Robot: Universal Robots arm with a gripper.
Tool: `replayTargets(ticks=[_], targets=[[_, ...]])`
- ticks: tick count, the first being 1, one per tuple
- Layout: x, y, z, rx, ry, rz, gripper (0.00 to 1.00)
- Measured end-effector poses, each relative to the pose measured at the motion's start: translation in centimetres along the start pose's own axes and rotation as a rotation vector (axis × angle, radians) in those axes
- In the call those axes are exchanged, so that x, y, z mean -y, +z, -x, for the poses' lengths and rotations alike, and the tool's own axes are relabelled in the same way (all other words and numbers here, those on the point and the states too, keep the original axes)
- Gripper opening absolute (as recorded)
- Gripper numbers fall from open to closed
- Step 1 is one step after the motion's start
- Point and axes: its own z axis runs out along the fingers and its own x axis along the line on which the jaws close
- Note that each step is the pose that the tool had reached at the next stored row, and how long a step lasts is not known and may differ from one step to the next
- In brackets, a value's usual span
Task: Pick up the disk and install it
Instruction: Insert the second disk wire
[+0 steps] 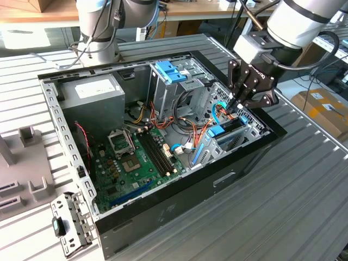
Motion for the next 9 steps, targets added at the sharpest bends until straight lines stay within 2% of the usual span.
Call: replayTargets(ticks=[2, 3, 7, 9], targets=[[0.00, 0.21, -0.29, -0.0001, 0.000, 0.0000, 0.16], [0.02, 0.53, -0.62, 0.0000, 0.000, 0.0001, 0.16], [0.04, 1.07, -1.05, 0.0001, 0.000, 0.0003, 0.16], [0.03, 1.21, -1.14, 0.0021, 0.000, 0.0003, 0.16]])
